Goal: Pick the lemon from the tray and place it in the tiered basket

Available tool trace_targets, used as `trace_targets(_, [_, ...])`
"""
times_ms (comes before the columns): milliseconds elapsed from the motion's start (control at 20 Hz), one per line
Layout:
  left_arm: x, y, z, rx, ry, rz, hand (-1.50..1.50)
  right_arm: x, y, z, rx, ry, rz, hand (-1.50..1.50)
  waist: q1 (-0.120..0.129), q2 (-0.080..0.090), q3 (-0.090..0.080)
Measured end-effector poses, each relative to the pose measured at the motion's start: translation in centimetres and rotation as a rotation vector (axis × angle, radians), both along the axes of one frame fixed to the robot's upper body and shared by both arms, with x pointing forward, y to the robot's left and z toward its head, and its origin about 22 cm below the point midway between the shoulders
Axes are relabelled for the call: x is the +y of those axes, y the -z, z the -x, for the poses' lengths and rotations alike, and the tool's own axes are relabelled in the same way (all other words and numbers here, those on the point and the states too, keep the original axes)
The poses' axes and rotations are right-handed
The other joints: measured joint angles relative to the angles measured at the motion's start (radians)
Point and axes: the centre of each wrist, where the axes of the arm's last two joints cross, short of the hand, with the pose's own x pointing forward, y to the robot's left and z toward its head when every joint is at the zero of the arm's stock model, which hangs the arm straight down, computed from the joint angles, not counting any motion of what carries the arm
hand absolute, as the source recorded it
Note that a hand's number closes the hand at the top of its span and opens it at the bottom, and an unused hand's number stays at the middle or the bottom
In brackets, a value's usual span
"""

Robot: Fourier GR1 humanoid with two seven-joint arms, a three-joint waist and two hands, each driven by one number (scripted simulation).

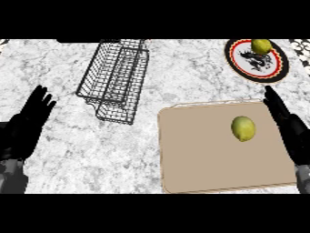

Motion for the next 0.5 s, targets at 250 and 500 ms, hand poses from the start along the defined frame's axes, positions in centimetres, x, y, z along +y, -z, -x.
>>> trace_targets(250, [-0.3, -0.4, -0.1, -0.014, 0.03, -0.088, 0.0, 5.1, -2.6, -1.2, -0.2, 0.0, 0.005, 1.5, 0.01, -0.003, 0.0])
trace_targets(500, [-0.8, -0.3, 0.2, -0.001, 0.061, -0.137, 0.0, 3.9, -1.7, -1.6, -0.258, 0.375, 0.111, -1.5, -0.024, -0.008, -0.006])
